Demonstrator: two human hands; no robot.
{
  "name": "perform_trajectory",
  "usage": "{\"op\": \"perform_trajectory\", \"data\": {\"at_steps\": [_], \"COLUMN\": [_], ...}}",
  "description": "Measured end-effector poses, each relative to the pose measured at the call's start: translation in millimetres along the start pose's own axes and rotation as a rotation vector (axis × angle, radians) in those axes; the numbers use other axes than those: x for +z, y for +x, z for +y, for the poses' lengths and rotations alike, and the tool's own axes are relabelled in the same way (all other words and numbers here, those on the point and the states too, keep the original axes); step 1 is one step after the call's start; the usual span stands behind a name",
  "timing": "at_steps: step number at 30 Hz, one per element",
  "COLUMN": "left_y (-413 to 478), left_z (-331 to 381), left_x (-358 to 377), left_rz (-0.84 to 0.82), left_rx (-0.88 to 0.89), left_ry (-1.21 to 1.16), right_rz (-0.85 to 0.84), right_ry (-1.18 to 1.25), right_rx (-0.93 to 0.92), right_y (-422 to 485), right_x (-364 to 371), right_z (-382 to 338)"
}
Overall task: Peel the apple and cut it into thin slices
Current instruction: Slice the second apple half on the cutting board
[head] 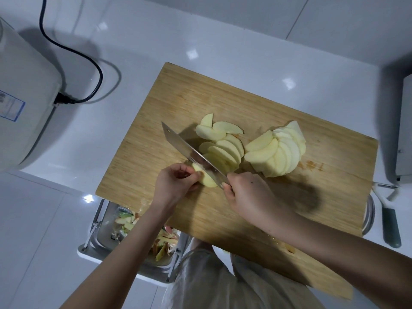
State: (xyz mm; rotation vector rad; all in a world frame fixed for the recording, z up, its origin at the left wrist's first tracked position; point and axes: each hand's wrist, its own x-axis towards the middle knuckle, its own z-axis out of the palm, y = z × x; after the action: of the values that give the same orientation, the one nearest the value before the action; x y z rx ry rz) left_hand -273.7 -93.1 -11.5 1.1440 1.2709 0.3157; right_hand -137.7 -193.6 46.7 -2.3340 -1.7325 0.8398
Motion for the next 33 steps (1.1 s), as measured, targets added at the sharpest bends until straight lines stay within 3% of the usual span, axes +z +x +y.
{"op": "perform_trajectory", "data": {"at_steps": [33], "left_y": [-2.7], "left_z": [-1.3], "left_x": [-1.9], "left_rz": [-0.006], "left_rx": [0.070], "left_ry": [0.056], "right_rz": [0.021], "right_ry": [0.067], "right_rx": [0.039], "right_y": [12.2], "right_x": [4.7], "right_z": [-1.2]}}
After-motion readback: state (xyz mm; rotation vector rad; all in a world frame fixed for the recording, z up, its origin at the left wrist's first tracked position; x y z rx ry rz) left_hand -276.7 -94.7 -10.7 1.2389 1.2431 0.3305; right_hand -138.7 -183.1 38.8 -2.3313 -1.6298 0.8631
